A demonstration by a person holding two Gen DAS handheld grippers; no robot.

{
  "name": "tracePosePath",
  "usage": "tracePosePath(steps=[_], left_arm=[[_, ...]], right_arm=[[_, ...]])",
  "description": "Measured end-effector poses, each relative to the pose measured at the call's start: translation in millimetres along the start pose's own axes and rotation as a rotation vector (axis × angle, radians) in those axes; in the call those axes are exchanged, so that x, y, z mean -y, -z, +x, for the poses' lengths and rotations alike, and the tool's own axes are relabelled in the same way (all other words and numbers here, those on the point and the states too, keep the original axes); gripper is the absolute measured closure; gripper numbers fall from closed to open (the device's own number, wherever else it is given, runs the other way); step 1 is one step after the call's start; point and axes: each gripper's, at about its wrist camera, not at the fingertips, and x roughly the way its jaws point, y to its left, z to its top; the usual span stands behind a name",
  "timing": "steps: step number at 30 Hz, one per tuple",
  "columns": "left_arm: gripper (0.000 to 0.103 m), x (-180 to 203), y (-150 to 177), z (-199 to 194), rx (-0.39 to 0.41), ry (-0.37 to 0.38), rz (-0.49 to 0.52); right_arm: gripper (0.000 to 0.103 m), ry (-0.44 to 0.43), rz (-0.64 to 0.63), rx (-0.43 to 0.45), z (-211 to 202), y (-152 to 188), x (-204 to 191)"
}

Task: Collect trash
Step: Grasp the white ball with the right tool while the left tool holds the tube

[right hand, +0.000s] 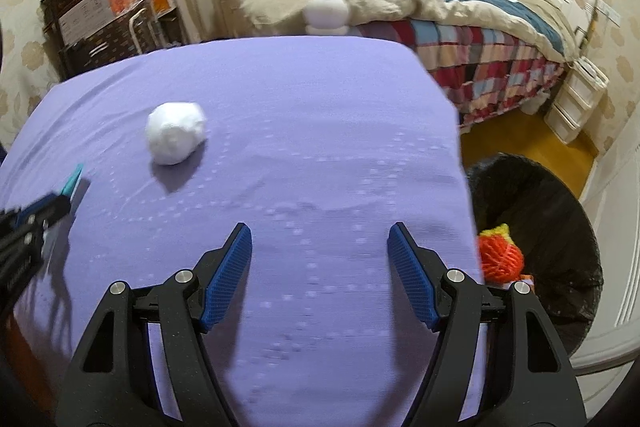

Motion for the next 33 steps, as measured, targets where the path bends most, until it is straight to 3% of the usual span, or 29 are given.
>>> tracePosePath(steps=[10,22,25,29,33], left_arm=[[0.086,-38.3,-7.5,10.8,0.005,-0.044,-0.058],[0.086,-59.2,-9.5,22.5,-0.016,-0.037,-0.112],[0.086,-60.4,-9.0,22.0,-0.015,-0.033,-0.116],[0.086,-60.1,-9.2,21.8,-0.014,-0.032,-0.117],[0.086,-58.9,-8.3,19.2,-0.009,-0.035,-0.109]], right_arm=[[0.034,-0.052,-0.089,-0.008,13.5,-17.9,-56.2],[0.034,-0.035,-0.094,-0.009,43.7,-51.1,-93.3],[0.04,-0.039,-0.098,-0.008,46.1,-53.8,-97.1],[0.062,-0.045,-0.11,0.001,43.5,-52.5,-100.3],[0.065,-0.052,-0.108,0.002,39.0,-47.9,-99.3]])
